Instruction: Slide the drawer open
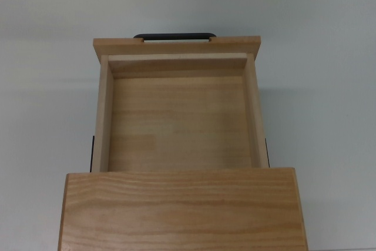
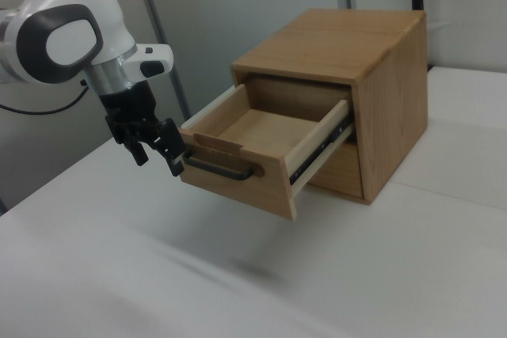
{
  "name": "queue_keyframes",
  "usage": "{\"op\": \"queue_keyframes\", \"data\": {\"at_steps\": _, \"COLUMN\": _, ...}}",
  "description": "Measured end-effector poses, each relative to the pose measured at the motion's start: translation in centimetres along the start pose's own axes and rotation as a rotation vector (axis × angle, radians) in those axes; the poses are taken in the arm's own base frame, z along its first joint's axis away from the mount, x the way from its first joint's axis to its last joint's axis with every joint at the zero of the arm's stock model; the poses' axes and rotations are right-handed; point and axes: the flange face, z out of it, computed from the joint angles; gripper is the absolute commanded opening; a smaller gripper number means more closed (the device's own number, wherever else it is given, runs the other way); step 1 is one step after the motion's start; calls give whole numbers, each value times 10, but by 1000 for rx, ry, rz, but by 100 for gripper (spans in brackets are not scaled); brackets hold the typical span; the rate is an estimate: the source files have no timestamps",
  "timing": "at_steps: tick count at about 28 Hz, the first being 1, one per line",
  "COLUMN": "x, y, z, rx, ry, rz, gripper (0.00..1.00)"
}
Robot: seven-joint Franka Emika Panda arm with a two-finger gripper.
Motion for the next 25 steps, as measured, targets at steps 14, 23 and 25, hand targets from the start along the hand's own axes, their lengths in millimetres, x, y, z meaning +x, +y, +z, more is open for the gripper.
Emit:
{"op": "queue_keyframes", "data": {"at_steps": 14, "x": 0, "y": -4, "z": -9, "rx": 3, "ry": 20, "rz": -8, "gripper": 100}}
{"op": "queue_keyframes", "data": {"at_steps": 23, "x": 0, "y": -5, "z": -10, "rx": 3, "ry": 22, "rz": -9, "gripper": 100}}
{"op": "queue_keyframes", "data": {"at_steps": 25, "x": 0, "y": -5, "z": -10, "rx": 4, "ry": 22, "rz": -9, "gripper": 100}}
